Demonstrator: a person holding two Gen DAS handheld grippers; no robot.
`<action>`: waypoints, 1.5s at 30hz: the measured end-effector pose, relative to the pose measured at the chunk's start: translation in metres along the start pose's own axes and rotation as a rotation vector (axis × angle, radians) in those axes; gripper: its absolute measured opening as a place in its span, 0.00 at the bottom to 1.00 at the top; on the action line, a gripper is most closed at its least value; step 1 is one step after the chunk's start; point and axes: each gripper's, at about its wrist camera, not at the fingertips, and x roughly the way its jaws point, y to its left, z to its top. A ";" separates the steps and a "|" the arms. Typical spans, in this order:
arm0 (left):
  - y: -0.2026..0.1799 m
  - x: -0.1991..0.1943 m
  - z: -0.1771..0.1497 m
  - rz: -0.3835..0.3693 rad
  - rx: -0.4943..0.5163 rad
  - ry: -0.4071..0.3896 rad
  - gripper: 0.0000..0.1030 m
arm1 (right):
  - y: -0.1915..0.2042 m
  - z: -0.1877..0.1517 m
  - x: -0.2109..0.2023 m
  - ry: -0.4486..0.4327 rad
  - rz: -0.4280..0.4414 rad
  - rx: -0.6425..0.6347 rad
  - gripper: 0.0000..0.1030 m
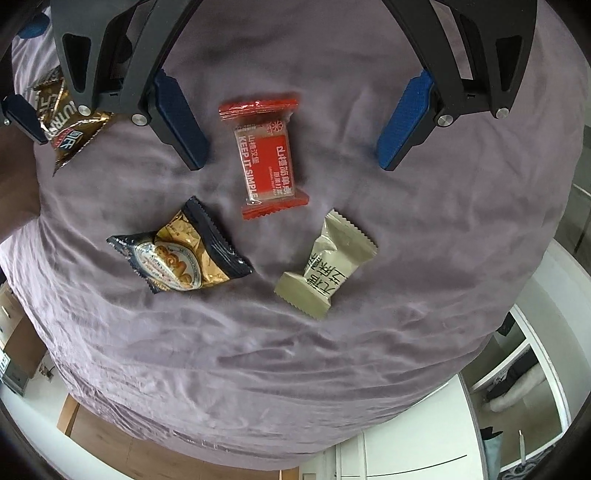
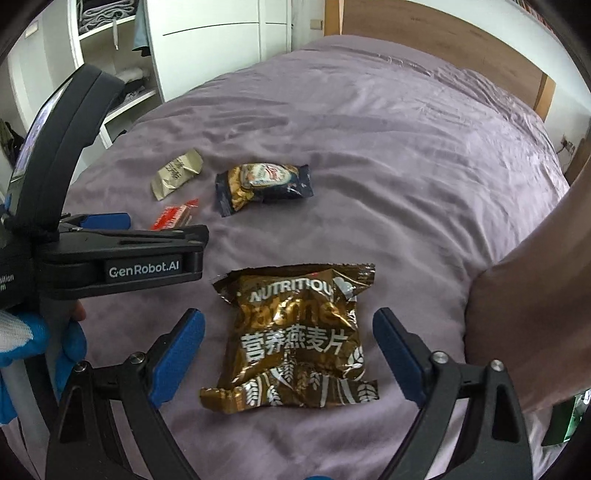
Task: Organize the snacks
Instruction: 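Grasp the red candy with the left tool while the right tool grasps the gold oat-cracker bag, then carry the red candy and gold oat-cracker bag with both tools over the green tray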
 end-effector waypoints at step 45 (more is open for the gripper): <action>0.021 -0.150 -0.046 -0.102 0.078 -0.083 0.19 | -0.002 -0.021 -0.170 -0.159 0.059 0.042 0.00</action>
